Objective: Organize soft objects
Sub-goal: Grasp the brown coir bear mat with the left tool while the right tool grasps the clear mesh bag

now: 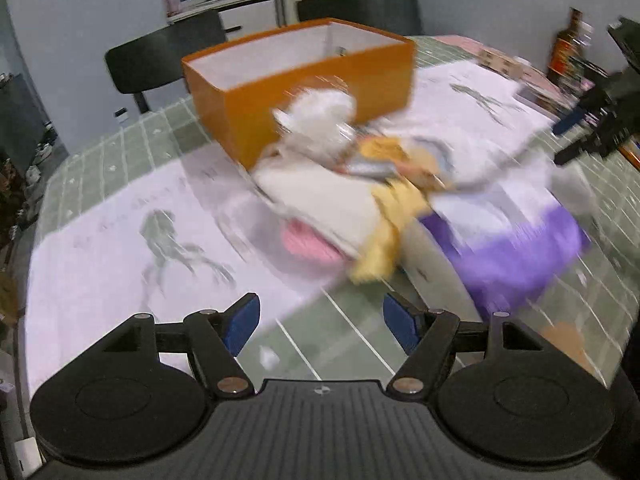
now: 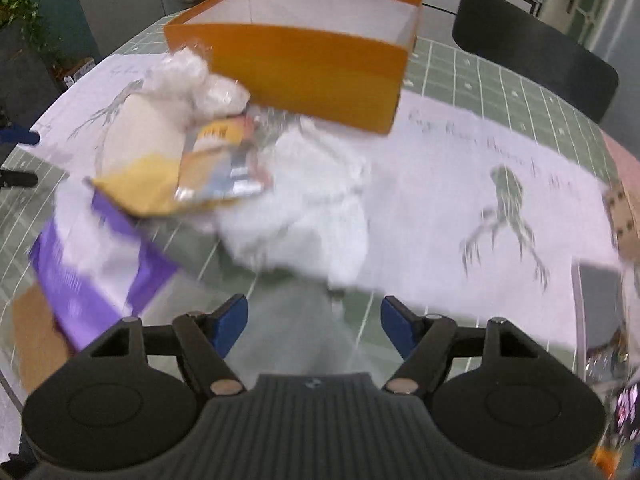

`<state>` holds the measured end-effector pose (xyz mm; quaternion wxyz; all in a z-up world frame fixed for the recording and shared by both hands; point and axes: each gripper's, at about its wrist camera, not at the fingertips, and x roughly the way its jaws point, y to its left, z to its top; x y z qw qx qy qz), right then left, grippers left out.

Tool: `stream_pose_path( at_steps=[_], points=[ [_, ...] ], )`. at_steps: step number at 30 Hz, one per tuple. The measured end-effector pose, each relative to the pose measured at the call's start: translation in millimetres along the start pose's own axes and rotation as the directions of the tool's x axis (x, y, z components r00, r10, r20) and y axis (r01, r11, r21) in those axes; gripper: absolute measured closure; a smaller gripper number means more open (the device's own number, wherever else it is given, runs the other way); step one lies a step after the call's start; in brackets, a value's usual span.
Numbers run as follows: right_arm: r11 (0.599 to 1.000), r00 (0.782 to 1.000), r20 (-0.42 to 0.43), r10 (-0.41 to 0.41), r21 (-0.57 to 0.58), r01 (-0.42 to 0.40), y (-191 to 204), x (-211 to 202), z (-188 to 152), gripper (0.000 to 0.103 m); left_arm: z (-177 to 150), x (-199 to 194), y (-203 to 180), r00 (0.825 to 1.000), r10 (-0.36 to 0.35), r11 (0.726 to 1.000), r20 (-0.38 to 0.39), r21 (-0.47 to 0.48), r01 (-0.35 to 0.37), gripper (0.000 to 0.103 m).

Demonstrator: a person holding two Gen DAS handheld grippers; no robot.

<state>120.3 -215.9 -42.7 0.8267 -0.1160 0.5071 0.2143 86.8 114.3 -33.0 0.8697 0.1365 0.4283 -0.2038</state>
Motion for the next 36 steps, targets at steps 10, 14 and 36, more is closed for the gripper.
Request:
stream_pose_path(
  at_steps=[10,14,36],
  points=[
    [1.0,1.0,0.015,0.009,-0.028,-0.009,15,-32,-65,0.03,-52,-20,-67,0.988,-0.147,0.962,-0.056,0.225,0.156,0.018],
    [0.998,1.0,0.014,0.024,-0.054,-0.023,25,-37,-77,0.03,-58,-26,-99,0.974,-0.212,0.884,-0.074,0.41,0.224,0.016],
    [0.994,0.999,-0.008,0.032,-0.102,-0.032,33,-45,-90,0.03,-29,31,-158,0.929,-0.228,0.557,-0.292,0.743,0.371,0.009]
  ],
)
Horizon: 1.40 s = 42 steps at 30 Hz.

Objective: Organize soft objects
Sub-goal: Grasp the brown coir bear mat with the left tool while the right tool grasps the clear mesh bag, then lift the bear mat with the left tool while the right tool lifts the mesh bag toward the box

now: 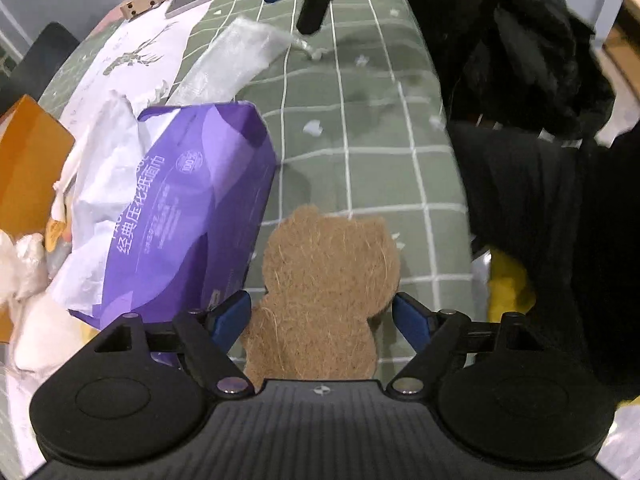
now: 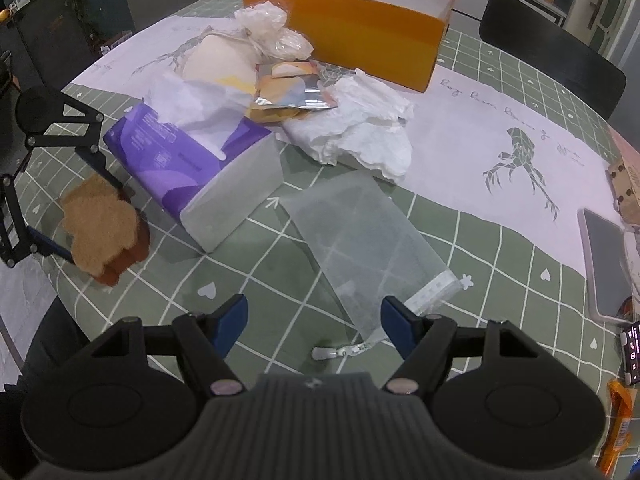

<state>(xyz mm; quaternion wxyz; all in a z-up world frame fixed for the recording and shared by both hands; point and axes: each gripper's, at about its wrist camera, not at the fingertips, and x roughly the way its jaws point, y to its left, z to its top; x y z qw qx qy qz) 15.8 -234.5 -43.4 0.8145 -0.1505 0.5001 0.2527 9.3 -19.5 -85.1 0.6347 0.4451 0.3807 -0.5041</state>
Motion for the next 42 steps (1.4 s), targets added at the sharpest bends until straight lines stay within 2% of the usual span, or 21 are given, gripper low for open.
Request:
stream_pose_path(
  at_steps=[4,6,14,18,26,28,30,31,32,33,34,36,42],
  points=[
    [0.999,1.0,-0.004,-0.012,-0.053,0.012,0,3,3,0.028,0,0,0,1.0,-0.003,1.0,0.001,-0.015,0.003,0.009],
    [0.994,1.0,0.002,-0.015,-0.11,0.015,1,6,5,0.017,1,-2,1,1.0,-0.011,0.999,0.003,-0.049,0.012,0.009],
    [0.98,0.999,0.007,-0.034,-0.194,0.035,-5,34,16,0.007,-14,-9,1,1.0,0.023,0.992,0.0,-0.127,-0.023,0.013],
    [0.975,0.998,-0.006,-0.059,-0.217,0.056,-10,53,26,0.007,-27,-14,3,0.997,0.067,0.982,-0.026,-0.174,-0.071,0.017],
    [0.98,0.998,-0.033,-0.058,-0.192,0.051,-29,85,38,0.007,-57,-24,6,0.993,0.09,0.957,-0.075,-0.268,-0.107,0.017],
    [0.988,0.999,-0.042,-0.028,-0.154,0.021,-38,87,38,0.011,-64,-26,8,0.993,0.095,0.948,-0.067,-0.298,-0.111,0.017],
    [0.99,0.999,-0.04,-0.01,-0.138,0.005,-42,88,38,0.034,-68,-27,10,0.995,0.094,0.941,-0.047,-0.323,-0.104,0.017],
    [0.99,0.999,-0.041,-0.011,-0.141,0.005,-41,88,37,0.036,-69,-26,11,0.995,0.094,0.939,-0.038,-0.329,-0.101,0.016],
    [0.989,0.999,-0.032,-0.006,-0.146,0.001,-41,87,36,0.043,-69,-25,11,0.995,0.094,0.939,-0.035,-0.33,-0.1,0.015],
    [0.988,1.0,-0.028,-0.004,-0.151,-0.001,-40,86,35,0.053,-69,-23,10,0.994,0.099,0.94,-0.037,-0.325,-0.105,0.014],
    [0.988,1.0,-0.025,0.007,-0.154,-0.011,-39,84,35,0.059,-68,-21,10,0.994,0.098,0.941,-0.043,-0.32,-0.107,0.013],
    [0.987,1.0,-0.026,0.018,-0.159,-0.022,-37,83,33,0.081,-66,-14,9,0.993,0.098,0.944,-0.063,-0.311,-0.113,0.011],
    [0.986,0.999,-0.024,0.029,-0.164,-0.032,-24,69,23,0.088,-66,-7,17,0.996,0.068,0.931,-0.061,-0.356,-0.086,0.008]
  ],
)
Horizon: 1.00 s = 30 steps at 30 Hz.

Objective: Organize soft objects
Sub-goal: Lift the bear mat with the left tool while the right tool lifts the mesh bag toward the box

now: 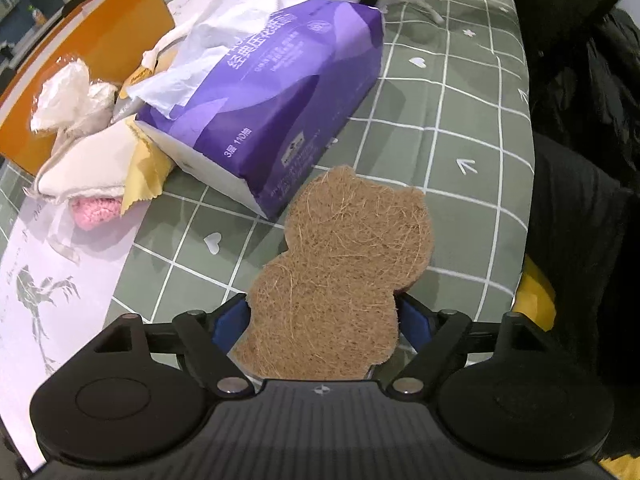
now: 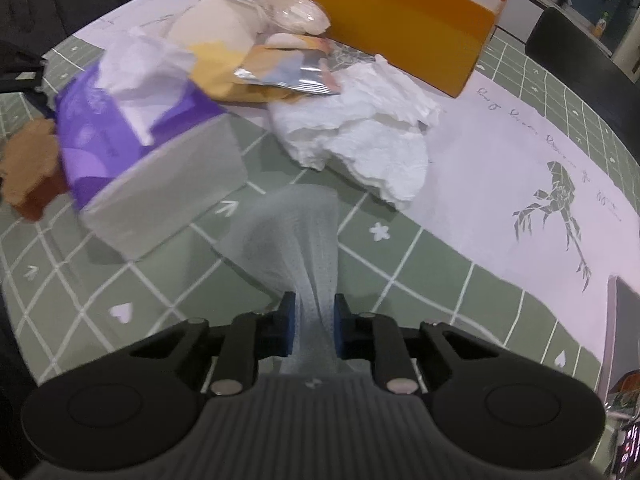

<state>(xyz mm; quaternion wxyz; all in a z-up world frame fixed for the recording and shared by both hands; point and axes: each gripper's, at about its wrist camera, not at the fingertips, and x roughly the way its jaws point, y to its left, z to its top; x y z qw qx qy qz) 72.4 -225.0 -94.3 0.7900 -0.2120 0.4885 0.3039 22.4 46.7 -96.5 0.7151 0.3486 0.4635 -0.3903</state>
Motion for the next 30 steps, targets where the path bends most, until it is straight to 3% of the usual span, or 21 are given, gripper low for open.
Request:
stream_pose_path(
  at_steps=[6,12,19,22,30],
  points=[
    [0.999,0.999,0.012,0.048,0.025,-0.048,18,-13,0,0.09,-1,-1,-2,0.999,0.007,1.0,0.037,-0.009,-0.007,0.017],
    [0.995,0.995,-0.012,0.098,0.02,-0.098,32,-10,-2,0.094,-9,-11,0,0.998,-0.014,0.999,0.061,-0.039,0.016,0.019],
    [0.988,0.988,-0.026,0.153,0.043,-0.152,38,-18,-6,0.097,-23,-23,17,0.997,0.013,0.993,0.077,-0.117,-0.003,0.019],
    [0.98,0.98,-0.036,0.197,0.023,-0.196,48,-26,-10,0.097,-25,-30,12,0.994,-0.005,0.994,0.106,-0.109,0.017,0.019],
    [0.947,0.949,-0.077,0.307,-0.069,-0.312,95,-31,-13,0.098,5,-26,-25,0.993,-0.033,0.999,0.116,0.025,0.031,0.019]
  ],
)
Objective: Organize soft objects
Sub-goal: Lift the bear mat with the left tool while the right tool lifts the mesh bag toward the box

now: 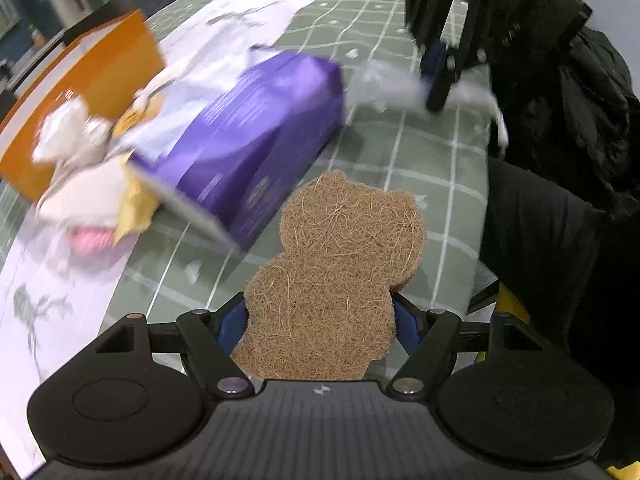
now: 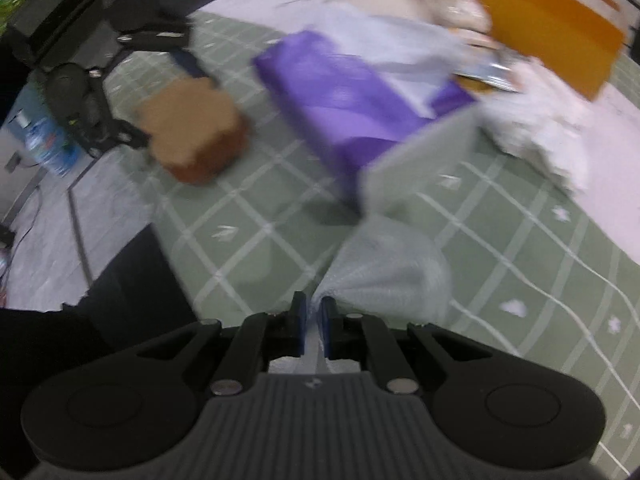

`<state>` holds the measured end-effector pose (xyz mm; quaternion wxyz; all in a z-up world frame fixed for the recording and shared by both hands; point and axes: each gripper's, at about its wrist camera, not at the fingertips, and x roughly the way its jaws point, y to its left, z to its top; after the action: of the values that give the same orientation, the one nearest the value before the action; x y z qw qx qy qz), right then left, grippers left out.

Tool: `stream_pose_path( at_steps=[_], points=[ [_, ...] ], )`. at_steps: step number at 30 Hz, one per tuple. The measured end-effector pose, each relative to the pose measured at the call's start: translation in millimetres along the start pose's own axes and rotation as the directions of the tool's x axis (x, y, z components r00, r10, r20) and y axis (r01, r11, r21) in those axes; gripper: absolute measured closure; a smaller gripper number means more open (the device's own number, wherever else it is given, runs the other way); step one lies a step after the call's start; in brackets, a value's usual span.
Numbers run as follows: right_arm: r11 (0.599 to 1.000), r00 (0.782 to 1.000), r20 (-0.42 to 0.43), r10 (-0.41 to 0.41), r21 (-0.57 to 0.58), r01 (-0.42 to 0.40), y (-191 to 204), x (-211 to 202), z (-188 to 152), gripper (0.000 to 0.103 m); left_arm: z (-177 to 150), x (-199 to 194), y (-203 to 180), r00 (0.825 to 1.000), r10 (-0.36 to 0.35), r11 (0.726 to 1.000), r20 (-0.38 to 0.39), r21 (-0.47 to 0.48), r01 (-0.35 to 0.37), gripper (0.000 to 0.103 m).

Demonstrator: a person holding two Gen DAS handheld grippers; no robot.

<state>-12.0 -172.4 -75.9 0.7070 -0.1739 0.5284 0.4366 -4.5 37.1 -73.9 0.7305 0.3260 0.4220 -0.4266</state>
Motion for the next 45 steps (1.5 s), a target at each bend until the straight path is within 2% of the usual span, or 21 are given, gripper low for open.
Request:
stream_pose_path(
  at_steps=[6,10,17,25,29,35,45],
  points=[
    [0.996,0.999,-0.016,0.041,-0.083,-0.042,33,8,13,0.098,17,1,-7,1.0,-0.004,0.999,0.017,0.05,0.004,0.019],
    [0.997,1.0,-0.026,0.016,-0.078,-0.018,26,7,13,0.098,7,2,5,1.0,0.003,1.0,-0.017,0.028,-0.003,0.019],
    [0.993,0.994,0.014,-0.105,0.053,0.104,-31,-11,10,0.098,-30,-16,65,0.995,0.078,0.992,-0.067,-0.098,-0.084,0.019],
    [0.961,0.968,0.056,-0.245,0.15,0.234,-98,-46,32,0.098,-40,-42,127,0.985,0.165,0.963,-0.044,-0.208,-0.171,0.019],
    [0.951,0.956,0.105,-0.275,0.173,0.254,-120,-62,55,0.098,-23,-44,155,0.98,0.201,0.945,-0.007,-0.263,-0.195,0.019],
    [0.95,0.939,0.182,-0.291,0.17,0.261,-144,-71,106,0.098,24,-42,207,0.972,0.23,0.924,0.036,-0.323,-0.207,0.019],
    [0.945,0.915,0.234,-0.328,0.095,0.314,-174,-72,217,0.098,125,-30,280,0.952,0.303,0.923,0.035,-0.26,-0.284,0.019]
  ],
)
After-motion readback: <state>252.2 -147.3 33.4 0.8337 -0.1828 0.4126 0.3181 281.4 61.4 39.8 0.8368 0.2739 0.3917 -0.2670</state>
